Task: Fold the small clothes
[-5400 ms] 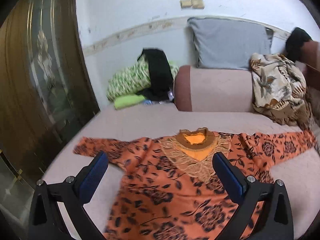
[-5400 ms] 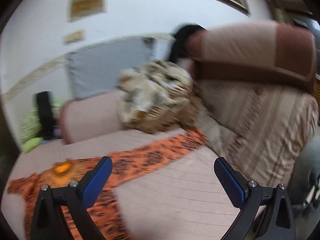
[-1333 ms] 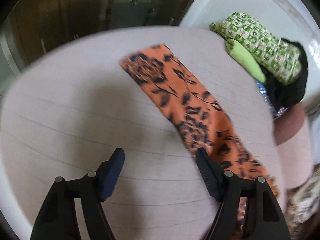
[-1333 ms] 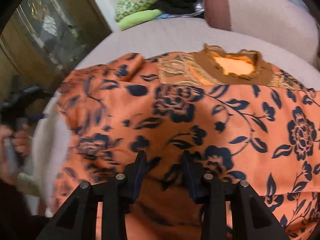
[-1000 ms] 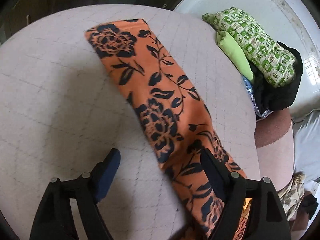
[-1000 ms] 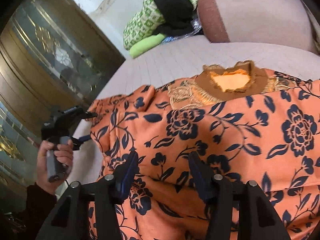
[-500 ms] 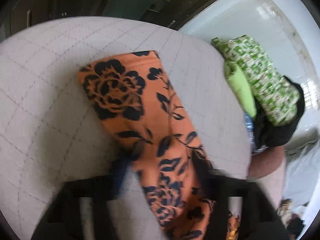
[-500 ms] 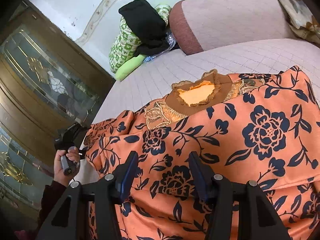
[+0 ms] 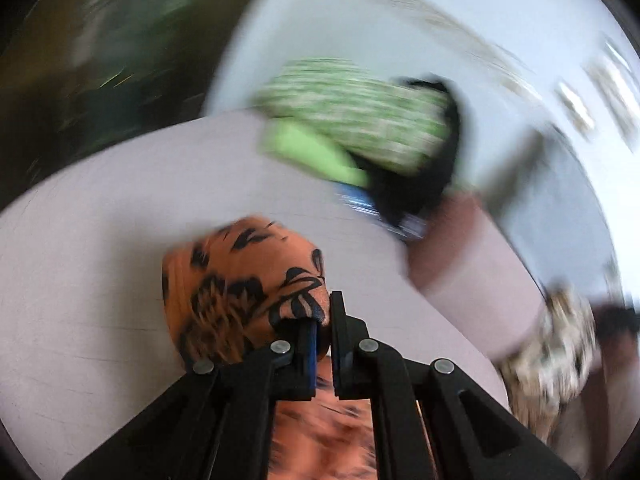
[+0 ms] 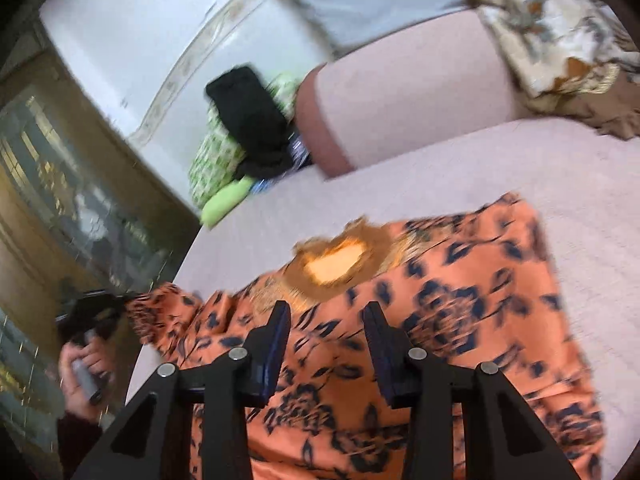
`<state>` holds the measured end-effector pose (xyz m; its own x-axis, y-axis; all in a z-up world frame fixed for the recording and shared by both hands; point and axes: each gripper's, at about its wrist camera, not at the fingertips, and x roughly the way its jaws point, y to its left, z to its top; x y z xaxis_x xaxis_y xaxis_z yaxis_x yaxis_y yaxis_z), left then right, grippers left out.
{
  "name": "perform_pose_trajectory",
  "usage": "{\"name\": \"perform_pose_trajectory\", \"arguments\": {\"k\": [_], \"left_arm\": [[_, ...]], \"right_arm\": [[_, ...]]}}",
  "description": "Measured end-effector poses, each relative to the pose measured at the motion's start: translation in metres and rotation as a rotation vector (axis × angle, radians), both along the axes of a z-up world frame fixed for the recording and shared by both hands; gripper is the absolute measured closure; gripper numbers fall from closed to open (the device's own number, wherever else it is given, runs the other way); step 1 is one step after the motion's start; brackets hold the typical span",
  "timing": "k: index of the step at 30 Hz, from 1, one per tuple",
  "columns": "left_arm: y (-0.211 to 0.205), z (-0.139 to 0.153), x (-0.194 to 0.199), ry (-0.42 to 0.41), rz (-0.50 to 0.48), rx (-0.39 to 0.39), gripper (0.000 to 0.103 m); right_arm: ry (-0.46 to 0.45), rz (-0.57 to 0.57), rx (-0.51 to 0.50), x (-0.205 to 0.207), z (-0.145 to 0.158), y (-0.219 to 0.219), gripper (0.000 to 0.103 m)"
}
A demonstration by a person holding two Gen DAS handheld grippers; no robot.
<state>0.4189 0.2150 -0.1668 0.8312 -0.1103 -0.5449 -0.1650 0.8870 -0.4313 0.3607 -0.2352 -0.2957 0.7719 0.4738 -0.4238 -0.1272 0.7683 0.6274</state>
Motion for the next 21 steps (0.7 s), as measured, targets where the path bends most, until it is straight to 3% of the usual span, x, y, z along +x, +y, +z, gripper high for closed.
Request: {"name": "perform_pose_trajectory", "arguments": {"k": [3,7,9,10,11,13,15,17,19,21], "left_arm": [[-0.088,0.015,-0.009,-0.037,-0.178,0.107,0.098],[-0.225,-0.014,-0.014,0.029,-0.505,0.296,0.096],[-0.272,-0.038,-0.024,0.107,-0.636,0.396,0.084],[-0.289,-0.052,-0.033,0.139,-0.685,0.435,0.074],[-0.294,-0.056,-0.039,0.136,-0.698,0.45,0.063],[-0.287,-0.051,-0.043,0.114,-0.68,0.452,0.045],[-0.256,-0.032,-0.056,0.058,-0.615,0.394,0.035],[-0.208,-0.01,-0.064,-0.002,-0.488,0.309,0.024],[-0.159,-0.004,-0.065,-0.023,-0.314,0.301,0.02],[-0.132,-0.017,-0.061,0.033,-0.182,0.353,0.019]], "right_arm": [[-0.01,-0.087,0.023,-0.005,0.004,-0.031,0.062],[-0.035,-0.203,0.032,-0.014,0.009,-0.074,0.062],[-0.045,-0.258,0.021,-0.02,0.009,-0.093,0.061],[-0.05,-0.283,0.017,-0.022,0.009,-0.103,0.055],[-0.054,-0.292,0.025,-0.024,0.009,-0.111,0.04],[-0.065,-0.307,0.053,-0.027,0.008,-0.126,0.028],[-0.065,-0.333,0.058,-0.03,0.01,-0.133,0.028],[-0.049,-0.307,0.073,-0.028,0.009,-0.13,0.028],[-0.009,-0.241,0.071,-0.019,0.005,-0.119,0.028],[0.053,-0.162,0.036,-0.007,-0.003,-0.102,0.028]]}}
